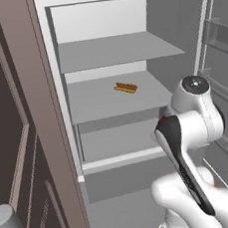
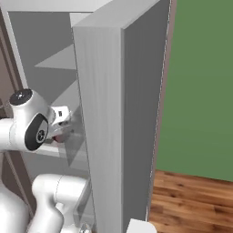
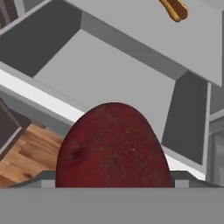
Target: Place the garlic and potato inside the fridge drawer. Close the drawer after placing the vegetables.
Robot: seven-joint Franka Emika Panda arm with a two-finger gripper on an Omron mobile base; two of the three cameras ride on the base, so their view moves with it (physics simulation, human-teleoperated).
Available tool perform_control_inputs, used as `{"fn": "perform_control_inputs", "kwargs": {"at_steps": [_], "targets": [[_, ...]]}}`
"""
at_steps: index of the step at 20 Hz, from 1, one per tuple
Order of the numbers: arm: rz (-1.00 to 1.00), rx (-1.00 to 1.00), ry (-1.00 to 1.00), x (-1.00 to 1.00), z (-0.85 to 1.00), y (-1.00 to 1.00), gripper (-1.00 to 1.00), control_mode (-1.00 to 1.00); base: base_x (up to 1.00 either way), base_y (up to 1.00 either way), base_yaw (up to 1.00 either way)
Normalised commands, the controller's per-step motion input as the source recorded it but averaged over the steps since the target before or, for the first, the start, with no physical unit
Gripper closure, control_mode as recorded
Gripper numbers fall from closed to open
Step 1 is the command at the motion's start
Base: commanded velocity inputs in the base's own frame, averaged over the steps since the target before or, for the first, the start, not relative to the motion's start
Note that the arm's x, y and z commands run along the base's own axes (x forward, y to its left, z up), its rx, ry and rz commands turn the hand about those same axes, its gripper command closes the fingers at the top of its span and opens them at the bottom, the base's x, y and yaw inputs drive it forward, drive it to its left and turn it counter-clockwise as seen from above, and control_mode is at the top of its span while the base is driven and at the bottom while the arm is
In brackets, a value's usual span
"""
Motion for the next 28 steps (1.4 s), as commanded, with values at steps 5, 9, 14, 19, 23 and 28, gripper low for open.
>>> {"fn": "perform_control_inputs", "kwargs": {"at_steps": [5, 9, 14, 19, 23, 28], "targets": [[-0.03, 0.03, 0.33, 0.98, -0.12, 0.0, 1.0, -1.0, 0.0, 0.0, 0.0], [0.0, 0.09, 0.31, 0.99, -0.41, 0.0, 1.0, -1.0, 0.0, 0.0, 0.0], [0.0, 0.07, 0.13, 0.68, -0.71, 0.0, 1.0, -1.0, 0.0, 0.0, 0.0], [0.0, 0.0, 0.1, 0.53, -0.56, 0.0, 1.0, -1.0, 0.0, 0.0, 0.0], [0.0, 0.0, 0.06, 0.34, -0.67, 0.0, 1.0, -1.0, 0.0, 0.0, 0.0], [0.0, 0.0, 0.05, 0.24, -0.74, 0.0, 1.0, -1.0, 0.0, 0.0, 0.0]]}}
